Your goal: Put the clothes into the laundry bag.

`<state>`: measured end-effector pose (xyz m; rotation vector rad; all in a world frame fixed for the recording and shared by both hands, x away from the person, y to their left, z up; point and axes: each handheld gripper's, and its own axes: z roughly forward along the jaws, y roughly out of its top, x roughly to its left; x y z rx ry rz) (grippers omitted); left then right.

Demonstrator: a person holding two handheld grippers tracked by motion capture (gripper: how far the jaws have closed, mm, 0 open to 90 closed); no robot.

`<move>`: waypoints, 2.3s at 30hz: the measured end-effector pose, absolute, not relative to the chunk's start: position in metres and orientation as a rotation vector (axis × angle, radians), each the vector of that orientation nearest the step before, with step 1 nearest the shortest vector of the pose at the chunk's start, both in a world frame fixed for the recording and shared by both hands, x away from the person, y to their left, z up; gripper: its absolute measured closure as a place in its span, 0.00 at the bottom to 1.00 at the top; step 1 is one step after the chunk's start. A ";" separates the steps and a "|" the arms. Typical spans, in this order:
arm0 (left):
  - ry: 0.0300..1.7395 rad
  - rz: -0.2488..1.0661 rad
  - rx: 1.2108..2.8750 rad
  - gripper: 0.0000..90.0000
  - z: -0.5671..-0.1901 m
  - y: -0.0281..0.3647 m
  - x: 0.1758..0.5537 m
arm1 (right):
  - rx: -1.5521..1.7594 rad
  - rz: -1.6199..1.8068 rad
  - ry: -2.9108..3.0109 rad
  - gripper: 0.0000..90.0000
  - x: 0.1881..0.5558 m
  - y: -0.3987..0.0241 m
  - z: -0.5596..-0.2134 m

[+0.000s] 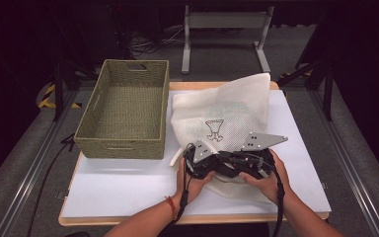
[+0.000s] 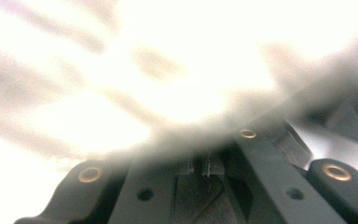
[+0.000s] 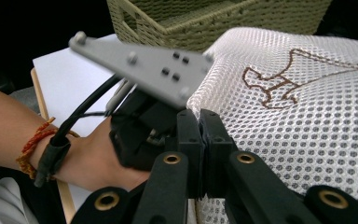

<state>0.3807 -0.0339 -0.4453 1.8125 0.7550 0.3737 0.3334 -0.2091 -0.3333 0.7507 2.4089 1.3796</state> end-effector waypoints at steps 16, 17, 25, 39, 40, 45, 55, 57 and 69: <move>0.705 0.383 1.881 0.95 -0.428 -0.002 0.382 | 0.756 1.418 2.424 0.99 0.334 -0.214 -0.334; 0.683 0.389 1.899 0.95 -0.424 0.007 0.376 | 0.744 1.420 2.425 0.99 0.333 -0.212 -0.333; 0.628 0.536 1.933 0.71 -0.404 0.070 0.343 | 0.717 1.403 2.432 0.98 0.333 -0.206 -0.327; 0.842 0.441 2.079 0.77 -0.438 0.086 0.375 | 0.700 1.407 2.420 0.98 0.331 -0.208 -0.326; 0.852 0.433 2.084 0.85 -0.441 0.087 0.378 | 0.699 1.412 2.421 0.98 0.331 -0.208 -0.326; 0.851 0.363 2.067 0.95 -0.441 0.095 0.379 | 0.680 1.373 2.411 0.97 0.331 -0.209 -0.330; 0.603 0.360 2.176 0.94 -0.432 0.111 0.331 | 0.618 1.288 2.477 0.96 0.328 -0.206 -0.344; 0.609 0.319 2.186 0.92 -0.438 0.114 0.327 | 0.596 1.234 2.522 0.95 0.327 -0.204 -0.353; 0.589 0.265 2.232 0.90 -0.454 0.131 0.315 | 0.615 0.987 2.645 0.93 0.332 -0.201 -0.398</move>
